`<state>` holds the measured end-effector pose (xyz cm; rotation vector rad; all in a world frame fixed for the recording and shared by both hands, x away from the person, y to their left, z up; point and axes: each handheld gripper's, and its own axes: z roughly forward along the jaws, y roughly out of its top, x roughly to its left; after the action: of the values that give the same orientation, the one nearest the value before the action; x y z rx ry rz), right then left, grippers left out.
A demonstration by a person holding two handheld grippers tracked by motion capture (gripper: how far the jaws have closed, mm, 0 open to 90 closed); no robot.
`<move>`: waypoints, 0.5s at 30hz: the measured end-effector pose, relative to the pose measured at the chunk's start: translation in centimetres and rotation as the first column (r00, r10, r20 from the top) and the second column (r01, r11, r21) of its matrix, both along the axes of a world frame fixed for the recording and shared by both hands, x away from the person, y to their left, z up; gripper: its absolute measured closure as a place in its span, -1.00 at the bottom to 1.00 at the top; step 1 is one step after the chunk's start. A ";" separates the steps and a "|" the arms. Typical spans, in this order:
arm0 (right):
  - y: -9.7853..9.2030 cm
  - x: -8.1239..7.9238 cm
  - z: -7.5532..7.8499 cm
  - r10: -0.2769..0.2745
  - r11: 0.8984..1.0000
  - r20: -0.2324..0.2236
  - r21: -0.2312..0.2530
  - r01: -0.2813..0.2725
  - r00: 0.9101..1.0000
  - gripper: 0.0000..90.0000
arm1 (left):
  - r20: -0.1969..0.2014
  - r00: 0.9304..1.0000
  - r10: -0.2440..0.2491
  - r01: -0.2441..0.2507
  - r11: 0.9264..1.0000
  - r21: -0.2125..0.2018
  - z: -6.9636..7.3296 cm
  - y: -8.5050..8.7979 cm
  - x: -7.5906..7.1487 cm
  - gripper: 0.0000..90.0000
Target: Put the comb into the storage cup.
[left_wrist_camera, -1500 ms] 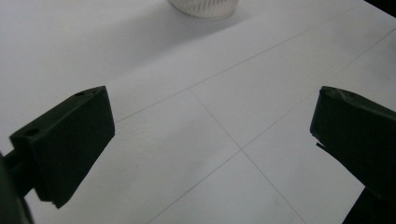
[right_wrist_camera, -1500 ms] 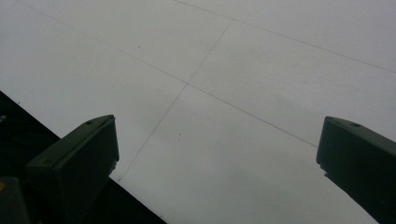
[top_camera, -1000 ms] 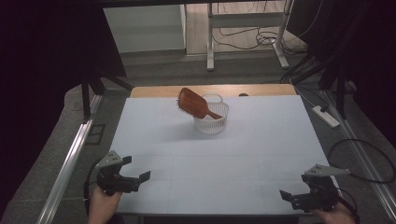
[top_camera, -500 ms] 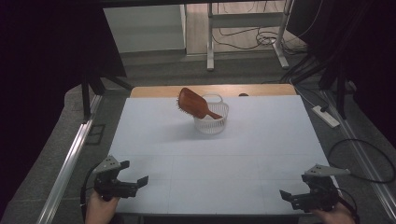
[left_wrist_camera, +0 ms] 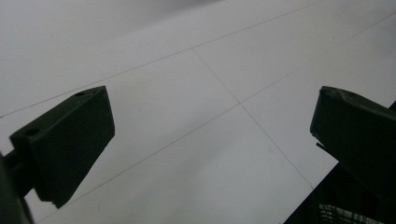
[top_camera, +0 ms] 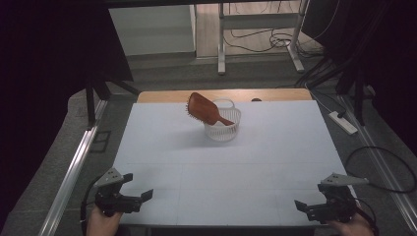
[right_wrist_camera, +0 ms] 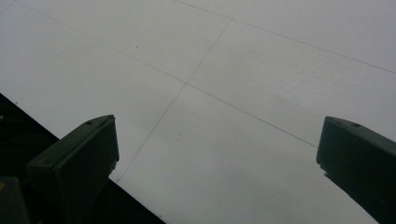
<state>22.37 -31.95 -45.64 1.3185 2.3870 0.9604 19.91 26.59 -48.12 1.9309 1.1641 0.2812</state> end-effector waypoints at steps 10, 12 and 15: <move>0.0 0.0 0.0 0.000 1.000 0.001 -0.003 0.000 1.000 -1.00 | -0.004 1.000 0.018 -0.018 0.999 0.032 0.1 -0.1 -0.5 -1.00; 0.0 0.0 0.0 0.000 1.000 0.001 -0.003 0.000 1.000 -1.00 | -0.009 1.000 0.019 -0.019 0.999 0.038 0.1 -0.1 -0.5 -1.00; 0.1 0.0 0.0 0.002 1.000 0.000 -0.005 -0.002 1.000 -1.00 | -0.018 1.000 0.023 -0.022 0.999 0.034 0.1 -0.1 -0.4 -1.00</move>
<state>22.36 -31.89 -45.63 1.3145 2.3894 0.9544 19.54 26.46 -48.02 1.9542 1.2004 0.2972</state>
